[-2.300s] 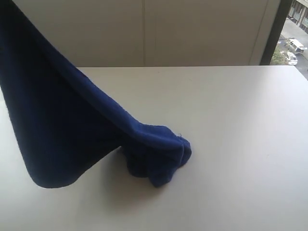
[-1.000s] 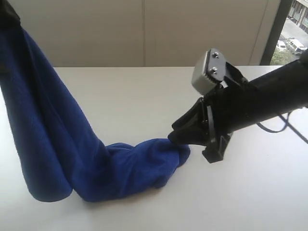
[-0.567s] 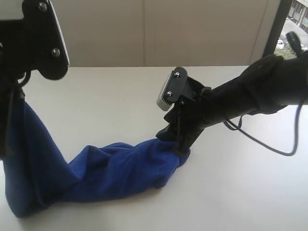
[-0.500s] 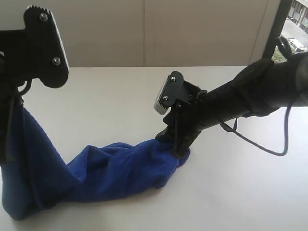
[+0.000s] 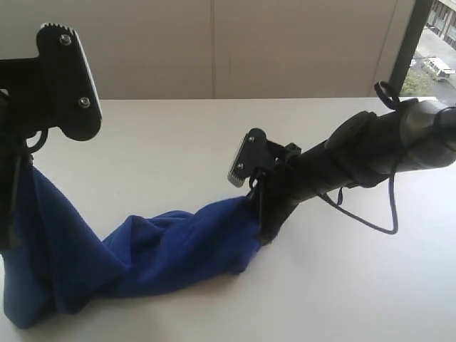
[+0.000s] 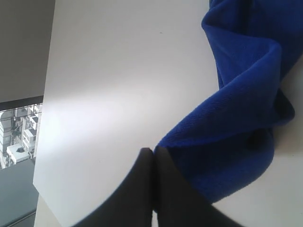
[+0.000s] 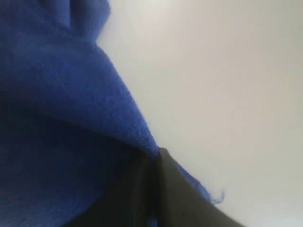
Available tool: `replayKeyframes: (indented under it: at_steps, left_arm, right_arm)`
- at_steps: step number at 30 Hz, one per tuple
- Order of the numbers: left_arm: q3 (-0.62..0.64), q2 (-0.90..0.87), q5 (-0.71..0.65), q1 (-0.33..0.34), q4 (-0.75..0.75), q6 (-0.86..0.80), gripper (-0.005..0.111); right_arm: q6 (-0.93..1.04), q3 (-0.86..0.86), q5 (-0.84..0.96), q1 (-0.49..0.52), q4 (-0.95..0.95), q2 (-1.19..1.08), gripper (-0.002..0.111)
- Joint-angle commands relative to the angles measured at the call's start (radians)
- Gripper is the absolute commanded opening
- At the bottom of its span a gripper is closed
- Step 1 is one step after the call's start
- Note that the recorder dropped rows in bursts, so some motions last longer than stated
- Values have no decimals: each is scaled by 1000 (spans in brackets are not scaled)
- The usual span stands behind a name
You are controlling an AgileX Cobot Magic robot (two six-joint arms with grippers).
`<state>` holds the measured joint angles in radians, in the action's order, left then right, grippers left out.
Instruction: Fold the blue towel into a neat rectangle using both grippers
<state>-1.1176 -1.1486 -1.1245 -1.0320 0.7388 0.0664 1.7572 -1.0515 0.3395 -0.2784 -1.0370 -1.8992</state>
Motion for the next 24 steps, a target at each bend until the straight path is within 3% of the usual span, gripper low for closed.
replayKeyframes:
  at_steps: [1,8,10,13,16,18,19,21,24]
  left_arm:
    - [5,8,-25,-4,36,12,0]
    - [5,20,-97,-4,342,165,0]
    - [5,57,-97,-4,323,190,0]
    - [5,90,-97,-4,240,192,0]
    - [6,102,-97,-4,179,192,0]
    - [6,102,-97,-4,160,192,0]
    - [6,102,-97,-4,145,188,0]
    - [6,102,-97,-4,141,188,0]
    - [6,102,-97,-4,141,173,0]
  right_arm:
    - [-124,-6,-147,0,48,144,0]
    - [-318,34,-181,37,312,550,0]
    - [-569,95,43,112,580,684,0]
    - [-771,172,345,122,749,711,0]
    - [-770,293,288,91,679,703,2]
    - [-768,345,303,73,633,670,14]
    - [-768,366,328,58,588,638,29]
    - [-768,379,354,37,549,601,47]
    - [-766,369,371,17,536,580,66]
